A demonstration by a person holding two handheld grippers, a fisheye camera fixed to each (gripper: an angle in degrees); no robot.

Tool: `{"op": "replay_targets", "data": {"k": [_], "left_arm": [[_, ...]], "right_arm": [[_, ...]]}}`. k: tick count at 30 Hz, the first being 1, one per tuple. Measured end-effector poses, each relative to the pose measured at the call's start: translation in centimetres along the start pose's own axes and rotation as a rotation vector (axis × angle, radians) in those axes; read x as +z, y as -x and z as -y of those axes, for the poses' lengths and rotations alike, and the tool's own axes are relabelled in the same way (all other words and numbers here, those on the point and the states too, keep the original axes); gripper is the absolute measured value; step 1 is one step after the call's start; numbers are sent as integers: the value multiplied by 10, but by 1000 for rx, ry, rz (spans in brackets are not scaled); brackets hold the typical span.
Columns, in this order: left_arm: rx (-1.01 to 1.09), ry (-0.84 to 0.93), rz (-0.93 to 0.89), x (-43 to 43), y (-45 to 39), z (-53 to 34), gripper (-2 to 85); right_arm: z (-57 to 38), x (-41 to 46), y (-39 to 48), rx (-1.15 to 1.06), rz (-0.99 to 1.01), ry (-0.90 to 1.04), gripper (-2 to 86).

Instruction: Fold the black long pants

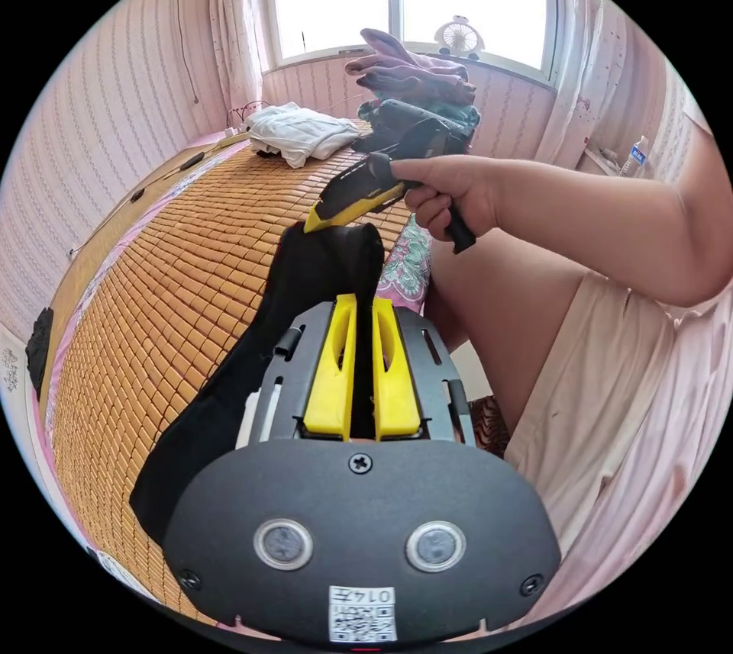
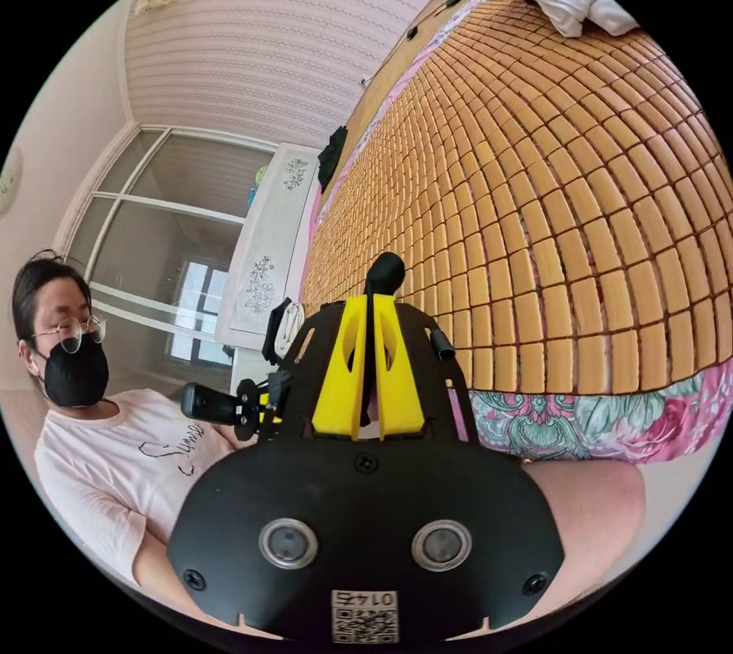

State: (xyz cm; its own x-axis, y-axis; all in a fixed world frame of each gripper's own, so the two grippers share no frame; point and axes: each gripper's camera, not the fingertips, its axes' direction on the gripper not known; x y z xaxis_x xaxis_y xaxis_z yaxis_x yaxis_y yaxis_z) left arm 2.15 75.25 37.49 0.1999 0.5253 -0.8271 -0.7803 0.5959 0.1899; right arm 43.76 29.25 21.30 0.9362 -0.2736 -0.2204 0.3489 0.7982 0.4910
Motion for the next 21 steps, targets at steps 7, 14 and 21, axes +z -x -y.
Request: {"op": "replay_targets", "data": {"k": [7, 14, 21], "left_arm": [[58, -257, -50, -15, 9, 36, 36], [-250, -285, -154, -48, 77, -4, 41], [-607, 11, -145, -64, 145, -101, 63]], "right_arm": [[-19, -97, 32, -138, 65, -243, 7], [19, 13, 100, -353, 98, 66, 14], [2, 126, 99, -348, -138, 308, 25]]}}
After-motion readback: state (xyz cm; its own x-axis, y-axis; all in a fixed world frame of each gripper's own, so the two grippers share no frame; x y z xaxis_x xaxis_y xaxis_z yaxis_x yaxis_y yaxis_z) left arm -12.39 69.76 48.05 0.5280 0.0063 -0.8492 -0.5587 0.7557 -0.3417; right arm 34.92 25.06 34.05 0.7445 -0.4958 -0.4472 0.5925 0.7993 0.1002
